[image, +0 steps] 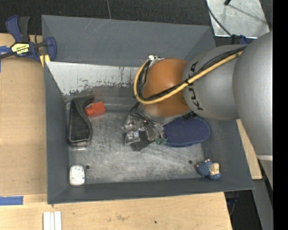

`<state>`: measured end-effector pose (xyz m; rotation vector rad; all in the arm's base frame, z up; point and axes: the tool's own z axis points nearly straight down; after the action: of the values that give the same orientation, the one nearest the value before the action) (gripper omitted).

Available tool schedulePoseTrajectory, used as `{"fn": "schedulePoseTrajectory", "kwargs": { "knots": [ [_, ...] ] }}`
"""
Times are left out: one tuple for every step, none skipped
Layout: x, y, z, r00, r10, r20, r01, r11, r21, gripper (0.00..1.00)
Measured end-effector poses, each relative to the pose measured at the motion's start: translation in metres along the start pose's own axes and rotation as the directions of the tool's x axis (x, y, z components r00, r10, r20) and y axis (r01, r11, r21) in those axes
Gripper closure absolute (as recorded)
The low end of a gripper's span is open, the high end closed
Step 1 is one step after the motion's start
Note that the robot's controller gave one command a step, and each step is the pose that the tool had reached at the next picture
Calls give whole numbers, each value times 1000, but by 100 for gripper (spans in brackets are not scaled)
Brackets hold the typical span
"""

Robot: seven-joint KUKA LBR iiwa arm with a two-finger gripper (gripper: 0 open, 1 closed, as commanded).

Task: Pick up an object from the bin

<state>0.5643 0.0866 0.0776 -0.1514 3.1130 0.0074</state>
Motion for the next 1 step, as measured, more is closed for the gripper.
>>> {"fn": "schedulePoseTrajectory", "kwargs": {
  "knots": [
    [3,-1,3,1000,0,-12,0,1000,1,0]
  ]
}}
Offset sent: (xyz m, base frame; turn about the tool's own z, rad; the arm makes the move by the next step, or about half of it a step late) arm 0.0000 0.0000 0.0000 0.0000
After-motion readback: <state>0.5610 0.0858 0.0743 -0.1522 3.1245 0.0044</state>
